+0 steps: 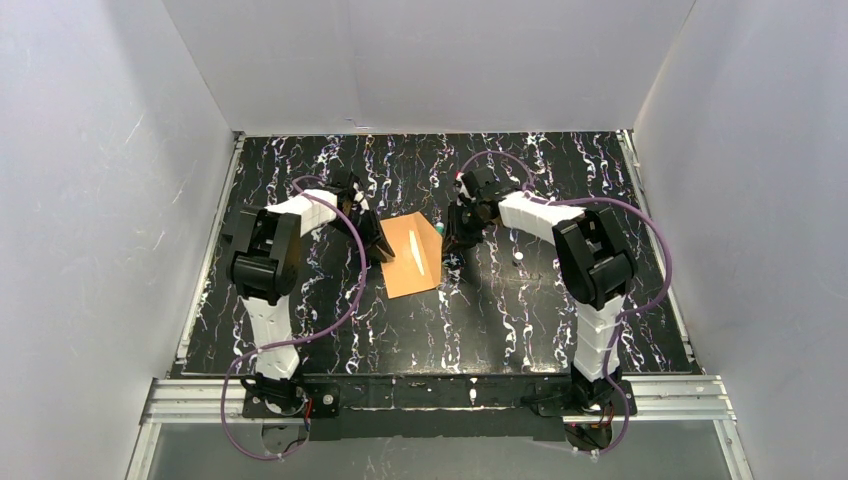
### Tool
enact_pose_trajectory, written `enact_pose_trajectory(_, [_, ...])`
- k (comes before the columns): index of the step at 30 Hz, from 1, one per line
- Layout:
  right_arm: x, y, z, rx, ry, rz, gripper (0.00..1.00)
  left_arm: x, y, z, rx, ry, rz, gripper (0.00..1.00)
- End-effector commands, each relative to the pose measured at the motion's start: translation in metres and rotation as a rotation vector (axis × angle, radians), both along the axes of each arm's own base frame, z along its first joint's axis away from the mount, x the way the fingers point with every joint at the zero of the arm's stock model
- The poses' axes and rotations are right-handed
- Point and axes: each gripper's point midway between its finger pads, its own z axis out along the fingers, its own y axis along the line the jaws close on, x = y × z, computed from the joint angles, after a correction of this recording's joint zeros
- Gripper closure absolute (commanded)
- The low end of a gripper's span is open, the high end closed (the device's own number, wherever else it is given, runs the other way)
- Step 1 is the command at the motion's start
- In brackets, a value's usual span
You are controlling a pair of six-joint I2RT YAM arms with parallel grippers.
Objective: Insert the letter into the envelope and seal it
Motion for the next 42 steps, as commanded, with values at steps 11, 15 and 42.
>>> enact_pose_trajectory(11, [-0.003, 0.046, 0.038, 0.215, -0.023, 0.142, 0.74, -0.018, 0.010, -0.023, 0.119, 0.120, 0.022, 0.73])
enact_pose_trajectory(15, [-0.007, 0.060, 0.035, 0.238, -0.011, 0.182, 0.74, -0.017, 0.009, -0.024, 0.119, 0.123, 0.022, 0.74])
enact_pose_trajectory(42, [-0.003, 0.100, -0.016, 0.248, 0.073, 0.155, 0.77, -0.017, 0.005, -0.030, 0.099, 0.137, -0.002, 0.79])
